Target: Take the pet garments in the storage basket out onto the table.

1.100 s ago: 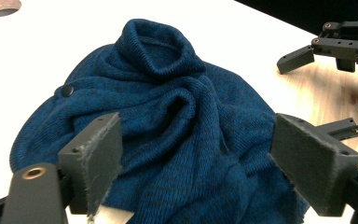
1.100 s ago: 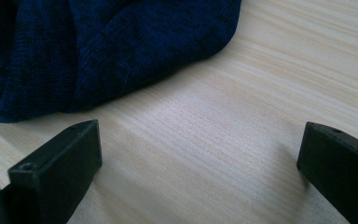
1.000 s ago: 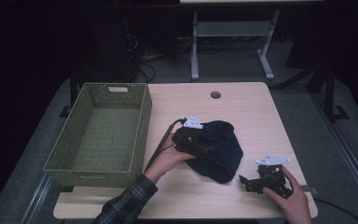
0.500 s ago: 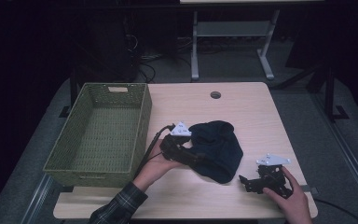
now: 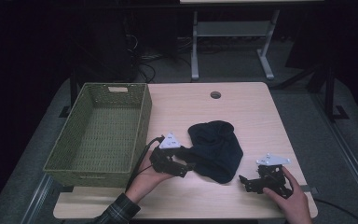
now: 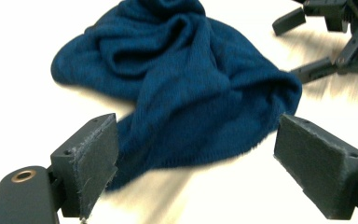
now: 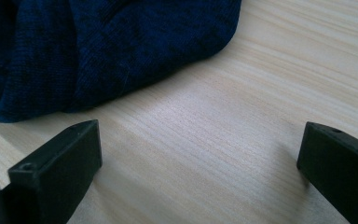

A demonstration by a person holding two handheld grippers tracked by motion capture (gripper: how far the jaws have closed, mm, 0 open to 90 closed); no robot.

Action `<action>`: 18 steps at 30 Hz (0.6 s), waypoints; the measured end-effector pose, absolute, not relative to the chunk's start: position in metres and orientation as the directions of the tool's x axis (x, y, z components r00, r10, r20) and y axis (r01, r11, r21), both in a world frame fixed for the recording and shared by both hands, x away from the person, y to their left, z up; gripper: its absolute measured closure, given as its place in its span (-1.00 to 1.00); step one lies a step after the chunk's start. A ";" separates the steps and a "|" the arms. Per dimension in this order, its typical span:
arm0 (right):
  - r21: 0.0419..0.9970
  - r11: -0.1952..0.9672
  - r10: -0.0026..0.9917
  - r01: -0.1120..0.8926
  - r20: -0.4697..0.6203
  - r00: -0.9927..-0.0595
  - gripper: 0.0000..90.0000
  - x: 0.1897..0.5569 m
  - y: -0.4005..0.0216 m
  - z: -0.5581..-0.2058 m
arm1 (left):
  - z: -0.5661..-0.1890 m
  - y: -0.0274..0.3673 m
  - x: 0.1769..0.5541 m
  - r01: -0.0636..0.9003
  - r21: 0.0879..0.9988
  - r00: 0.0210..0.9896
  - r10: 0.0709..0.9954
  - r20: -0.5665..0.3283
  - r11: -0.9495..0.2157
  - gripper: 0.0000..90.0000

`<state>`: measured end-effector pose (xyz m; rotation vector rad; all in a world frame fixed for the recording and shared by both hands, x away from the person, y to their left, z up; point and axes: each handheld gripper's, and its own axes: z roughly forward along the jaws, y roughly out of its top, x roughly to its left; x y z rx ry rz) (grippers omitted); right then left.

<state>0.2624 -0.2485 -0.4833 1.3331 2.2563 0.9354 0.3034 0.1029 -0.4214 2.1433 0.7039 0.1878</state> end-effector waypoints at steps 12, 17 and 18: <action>0.696 0.337 0.870 0.634 0.027 -0.492 -1.00 0.262 -0.248 -0.483 | -0.454 0.112 0.292 0.464 0.697 0.805 0.589 -0.074 -0.547 -0.71; 0.696 0.337 0.870 0.634 0.027 -0.492 -1.00 0.262 -0.248 -0.483 | -0.465 0.110 0.289 0.445 0.664 0.814 0.581 -0.019 -0.601 -0.71; 0.696 0.337 0.870 0.634 0.027 -0.492 -1.00 0.262 -0.248 -0.483 | -0.466 0.110 0.289 0.444 0.660 0.814 0.581 -0.015 -0.605 -0.71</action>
